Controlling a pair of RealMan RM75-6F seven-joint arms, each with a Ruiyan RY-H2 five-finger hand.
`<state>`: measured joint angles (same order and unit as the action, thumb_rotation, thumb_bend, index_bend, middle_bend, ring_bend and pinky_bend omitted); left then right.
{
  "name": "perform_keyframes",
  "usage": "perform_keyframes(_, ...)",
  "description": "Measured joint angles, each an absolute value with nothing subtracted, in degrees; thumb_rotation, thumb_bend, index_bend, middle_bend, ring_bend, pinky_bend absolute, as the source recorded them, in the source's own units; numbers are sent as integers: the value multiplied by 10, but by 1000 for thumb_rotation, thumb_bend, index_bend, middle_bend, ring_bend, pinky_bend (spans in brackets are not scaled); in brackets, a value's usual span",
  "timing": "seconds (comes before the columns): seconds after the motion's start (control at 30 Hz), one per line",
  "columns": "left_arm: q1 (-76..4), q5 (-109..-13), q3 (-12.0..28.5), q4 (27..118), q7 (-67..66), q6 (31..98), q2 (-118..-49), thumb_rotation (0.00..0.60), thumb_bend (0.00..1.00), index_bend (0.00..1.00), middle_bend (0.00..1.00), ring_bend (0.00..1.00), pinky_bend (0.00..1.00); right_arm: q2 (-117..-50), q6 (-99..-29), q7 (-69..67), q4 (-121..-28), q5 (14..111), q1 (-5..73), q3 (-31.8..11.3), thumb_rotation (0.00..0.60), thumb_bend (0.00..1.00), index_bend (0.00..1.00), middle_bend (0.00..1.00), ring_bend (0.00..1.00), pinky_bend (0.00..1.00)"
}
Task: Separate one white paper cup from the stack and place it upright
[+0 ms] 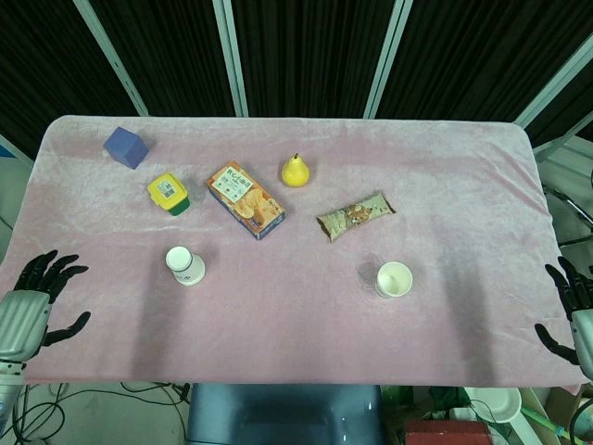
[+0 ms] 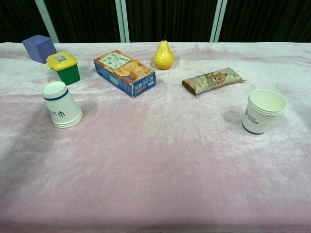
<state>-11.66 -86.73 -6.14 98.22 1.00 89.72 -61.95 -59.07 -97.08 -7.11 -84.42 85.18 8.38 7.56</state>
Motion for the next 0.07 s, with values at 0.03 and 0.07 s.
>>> perform_keyframes(0.03,-108,-873,-64,970,18,901,-621,600,241,220,126,0,52,-593,-974,-71,-841,855,79,75,600,193,0,0,123,178)
perform_keyframes(0.07,-102,-877,-66,965,21,902,-622,600,241,220,126,0,51,-596,-978,-71,-839,859,73,73,600,192,0,0,123,178)
